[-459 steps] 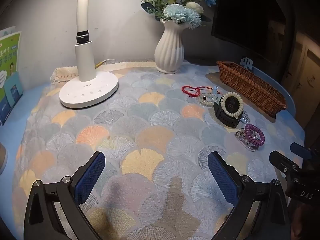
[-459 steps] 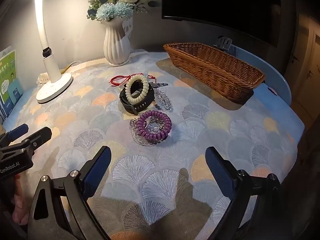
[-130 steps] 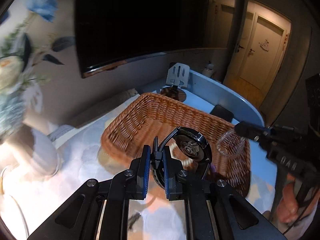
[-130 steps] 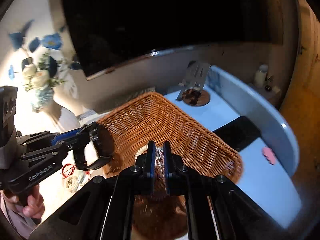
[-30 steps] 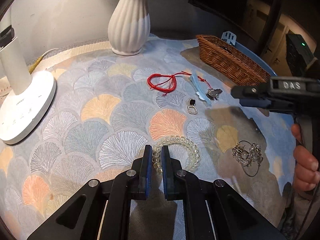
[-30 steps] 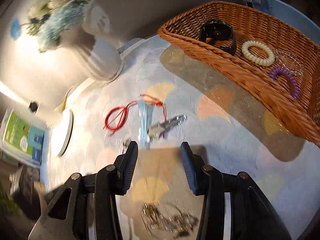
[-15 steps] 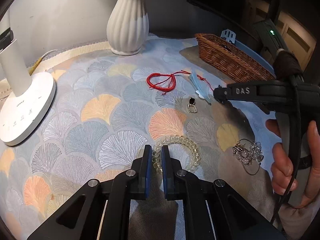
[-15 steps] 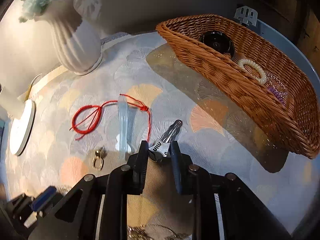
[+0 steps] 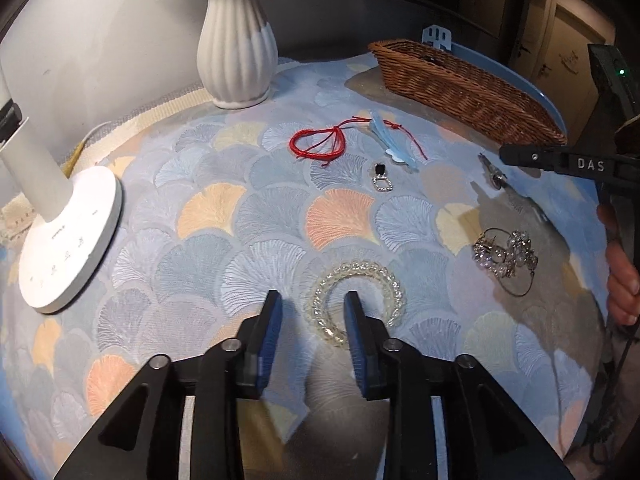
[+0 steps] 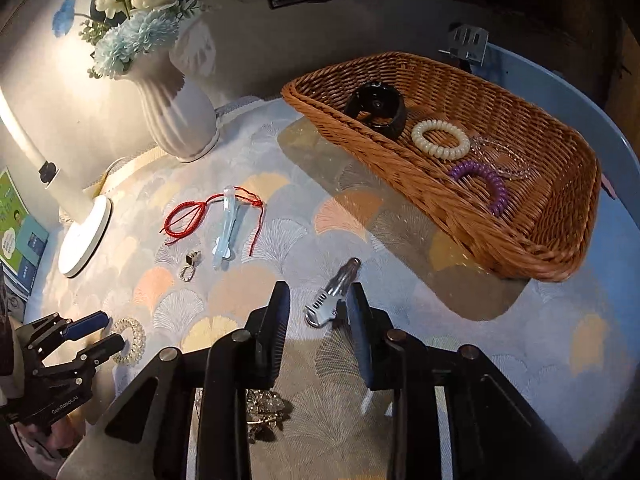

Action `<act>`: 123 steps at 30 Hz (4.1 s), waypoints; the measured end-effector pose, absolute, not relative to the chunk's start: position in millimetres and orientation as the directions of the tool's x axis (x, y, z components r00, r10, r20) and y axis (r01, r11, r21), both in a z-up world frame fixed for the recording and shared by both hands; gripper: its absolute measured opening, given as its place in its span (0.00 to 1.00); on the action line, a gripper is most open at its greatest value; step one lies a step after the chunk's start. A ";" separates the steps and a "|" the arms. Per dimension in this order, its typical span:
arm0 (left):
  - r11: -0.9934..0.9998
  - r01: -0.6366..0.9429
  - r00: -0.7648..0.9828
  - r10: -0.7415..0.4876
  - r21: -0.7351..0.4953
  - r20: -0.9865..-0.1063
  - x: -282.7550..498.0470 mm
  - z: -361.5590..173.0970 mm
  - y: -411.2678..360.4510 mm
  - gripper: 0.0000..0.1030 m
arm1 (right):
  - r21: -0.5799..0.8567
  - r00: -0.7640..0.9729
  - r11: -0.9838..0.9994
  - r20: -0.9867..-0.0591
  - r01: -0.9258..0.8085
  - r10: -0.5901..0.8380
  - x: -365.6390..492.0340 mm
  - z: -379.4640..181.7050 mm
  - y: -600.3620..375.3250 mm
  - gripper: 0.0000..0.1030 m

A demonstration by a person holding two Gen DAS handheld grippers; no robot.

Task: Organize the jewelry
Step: 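Lift the clear bracelet with the left tool while the right tool lifts the keys, then carry both items over the basket and open both tools, then move both tools back toward the remaining jewelry near the red string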

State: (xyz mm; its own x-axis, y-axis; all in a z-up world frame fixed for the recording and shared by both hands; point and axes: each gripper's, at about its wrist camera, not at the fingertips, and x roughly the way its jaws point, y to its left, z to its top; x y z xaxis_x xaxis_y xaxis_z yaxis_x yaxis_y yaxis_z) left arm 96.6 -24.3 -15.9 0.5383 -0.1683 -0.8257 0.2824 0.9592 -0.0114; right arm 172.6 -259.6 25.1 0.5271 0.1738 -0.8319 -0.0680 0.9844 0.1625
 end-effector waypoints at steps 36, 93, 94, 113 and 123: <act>0.904 0.395 0.499 -0.359 -0.161 -0.789 87.4 -2.4 -49.9 0.09 | 0.123 0.473 0.986 -0.867 -0.108 0.160 141.6 19.8 -267.3 0.24; 0.896 0.420 0.519 -0.366 -0.142 -0.773 216.7 108.4 -218.9 0.26 | 0.291 0.501 0.955 -0.819 -0.054 0.278 220.9 98.0 -394.3 0.33; 0.898 0.417 0.530 -0.367 -0.142 -0.764 209.7 114.3 -211.4 0.32 | 0.290 0.513 0.954 -0.809 -0.077 0.287 214.2 103.2 -386.7 0.39; 0.936 0.240 0.596 -0.350 -0.256 -0.723 117.0 79.3 -24.8 0.47 | 0.248 0.508 0.925 -0.779 -0.289 0.368 149.3 27.0 -241.1 0.45; 0.921 0.298 0.493 -0.372 -0.249 -0.786 139.0 -3.6 -37.5 0.47 | 0.241 0.451 0.929 -0.822 -0.280 0.348 166.2 9.1 -236.5 0.45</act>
